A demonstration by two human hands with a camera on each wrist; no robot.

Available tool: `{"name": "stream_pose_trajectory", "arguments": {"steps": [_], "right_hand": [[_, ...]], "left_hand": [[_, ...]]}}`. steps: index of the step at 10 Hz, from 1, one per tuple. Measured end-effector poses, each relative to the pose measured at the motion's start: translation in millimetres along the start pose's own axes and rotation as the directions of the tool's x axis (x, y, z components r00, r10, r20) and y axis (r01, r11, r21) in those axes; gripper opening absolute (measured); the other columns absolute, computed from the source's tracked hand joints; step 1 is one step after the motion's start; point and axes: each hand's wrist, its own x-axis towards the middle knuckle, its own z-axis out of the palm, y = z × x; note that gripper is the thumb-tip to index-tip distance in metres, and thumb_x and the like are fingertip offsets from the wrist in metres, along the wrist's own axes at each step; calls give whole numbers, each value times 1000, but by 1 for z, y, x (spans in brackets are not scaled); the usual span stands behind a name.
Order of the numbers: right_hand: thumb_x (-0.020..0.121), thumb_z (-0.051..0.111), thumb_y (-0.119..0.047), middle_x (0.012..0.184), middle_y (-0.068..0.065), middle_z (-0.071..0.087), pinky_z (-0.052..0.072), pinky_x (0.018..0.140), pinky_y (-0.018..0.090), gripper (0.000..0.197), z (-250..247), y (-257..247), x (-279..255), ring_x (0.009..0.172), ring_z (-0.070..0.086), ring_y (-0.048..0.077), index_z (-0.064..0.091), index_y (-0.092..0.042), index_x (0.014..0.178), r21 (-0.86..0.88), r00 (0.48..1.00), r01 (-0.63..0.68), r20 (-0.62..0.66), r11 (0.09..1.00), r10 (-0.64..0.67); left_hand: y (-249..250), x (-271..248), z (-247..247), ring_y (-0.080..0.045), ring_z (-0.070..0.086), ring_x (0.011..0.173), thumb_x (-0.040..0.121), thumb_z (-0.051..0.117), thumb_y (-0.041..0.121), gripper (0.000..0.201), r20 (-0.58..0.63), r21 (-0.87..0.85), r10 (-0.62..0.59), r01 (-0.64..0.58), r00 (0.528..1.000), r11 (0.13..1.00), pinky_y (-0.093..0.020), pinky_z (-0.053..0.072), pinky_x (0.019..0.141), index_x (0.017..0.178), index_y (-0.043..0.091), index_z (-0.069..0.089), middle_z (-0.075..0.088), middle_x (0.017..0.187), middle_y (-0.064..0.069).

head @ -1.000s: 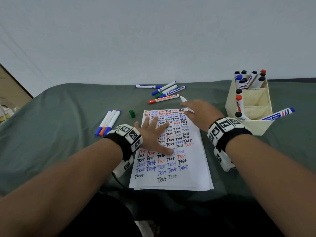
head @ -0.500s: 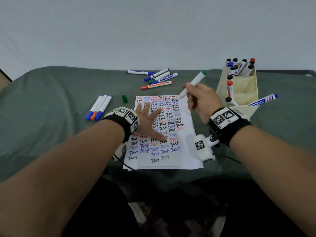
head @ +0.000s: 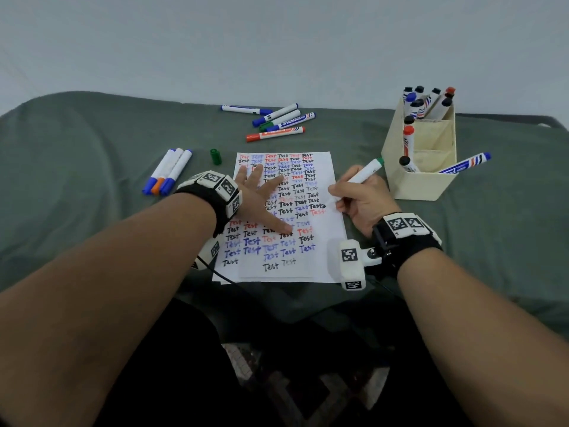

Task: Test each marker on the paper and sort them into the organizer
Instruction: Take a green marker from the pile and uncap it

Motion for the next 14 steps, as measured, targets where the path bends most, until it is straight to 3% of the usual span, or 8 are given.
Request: {"name": "stream_pose_trajectory", "arguments": {"steps": [2, 5, 7, 9, 14], "right_hand": [[67, 83, -3, 55, 9, 62, 44, 46, 25, 27, 5, 1, -1, 47, 55, 19, 64, -19, 56, -251, 996, 43, 88, 967, -21], [68, 84, -9, 54, 4, 64, 44, 45, 23, 28, 9, -3, -5, 46, 56, 16, 64, -22, 55, -403, 995, 62, 96, 913, -25], [71, 84, -5, 54, 5, 64, 43, 45, 22, 30, 10, -4, -6, 44, 55, 13, 62, -20, 56, -443, 995, 62, 101, 894, -18], [69, 84, -3, 55, 12, 63, 40, 45, 23, 25, 11, -5, -7, 42, 52, 16, 62, -10, 63, -480, 994, 42, 106, 876, 10], [72, 80, 3, 53, 4, 62, 45, 47, 22, 36, 8, -2, -6, 46, 56, 14, 59, -21, 55, -429, 995, 78, 87, 900, -45]], "left_hand": [[-1, 3, 2, -31, -32, 147, 27, 41, 111, 144, -12, -7, 2, -2, 1000, 1000, -68, -7, 114, 141, 60, -29, -40, 158, 7], [0, 5, 5, -31, -31, 148, 25, 41, 111, 145, -33, -12, -6, 5, 999, 1000, -68, -7, 114, 141, 60, -28, -38, 159, 7], [1, 3, 5, -32, -30, 148, 24, 40, 111, 146, -48, -5, -2, 2, 999, 1000, -68, -5, 115, 143, 58, -27, -36, 160, 6], [0, 4, 6, -32, -29, 148, 23, 38, 112, 146, -55, 0, -2, 2, 998, 1000, -68, -5, 114, 142, 59, -28, -37, 160, 6], [-1, 6, 7, -33, -30, 148, 24, 40, 112, 146, -51, -1, 7, -8, 999, 1000, -69, -5, 114, 142, 59, -27, -36, 160, 6]]}}
